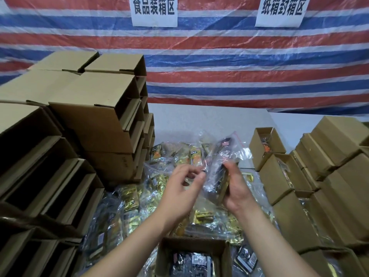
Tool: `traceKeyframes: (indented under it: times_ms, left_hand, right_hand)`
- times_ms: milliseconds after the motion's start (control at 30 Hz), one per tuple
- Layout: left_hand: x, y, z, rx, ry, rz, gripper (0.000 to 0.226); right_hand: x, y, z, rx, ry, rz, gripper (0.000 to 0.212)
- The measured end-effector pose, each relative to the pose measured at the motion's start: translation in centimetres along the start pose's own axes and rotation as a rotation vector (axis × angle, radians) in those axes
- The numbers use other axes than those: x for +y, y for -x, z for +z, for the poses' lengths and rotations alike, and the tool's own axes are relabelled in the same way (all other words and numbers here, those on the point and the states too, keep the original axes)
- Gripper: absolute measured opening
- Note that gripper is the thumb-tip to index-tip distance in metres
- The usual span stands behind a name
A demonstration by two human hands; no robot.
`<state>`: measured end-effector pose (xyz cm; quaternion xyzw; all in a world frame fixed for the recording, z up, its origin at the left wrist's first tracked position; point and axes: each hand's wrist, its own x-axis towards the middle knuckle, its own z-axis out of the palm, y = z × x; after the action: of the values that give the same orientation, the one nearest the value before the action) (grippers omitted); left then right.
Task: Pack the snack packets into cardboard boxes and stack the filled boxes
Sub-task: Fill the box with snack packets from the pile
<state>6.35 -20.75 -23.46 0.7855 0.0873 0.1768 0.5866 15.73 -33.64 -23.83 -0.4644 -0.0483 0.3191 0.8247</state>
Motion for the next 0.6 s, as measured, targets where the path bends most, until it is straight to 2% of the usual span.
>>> traceKeyframes:
  times_ms: [67,133,300,400,500,600]
  left_hand:
    - [-1.4,0.5,-1.2,0.030,0.014,-0.060,0.015]
    - [-3.3,1.2,-2.5,-0.025,-0.022,-0.174,0.018]
    - [-9.4,4.2,-4.8,-0.466,-0.281,-0.350,0.013]
    - [-12.0,5.8,-5.2,-0.590,-0.329,-0.470,0.032]
    - [-13.4,6.9,-4.9,-0.624,-0.330,-0.558,0.046]
    - [-13.3,7.5,-4.5,-0.568,-0.258,-0.609,0.037]
  right_hand:
    - [-0.6,0.5,-0.7,0.012,0.080,-0.040,0.089]
    - [-1.1,0.9,-1.5,0.019,0.127,-0.031,0.088]
    - [-1.6,2.2,-2.0,-0.133,0.262,0.031,0.074]
    - [-1.0,2.8,-1.8,-0.228,0.465,0.067,0.066]
    - [0.0,3.5,-1.4,-0.318,0.758,0.123,0.073]
    - [1.5,3.9,-0.8,-0.457,1.076,0.232,0.064]
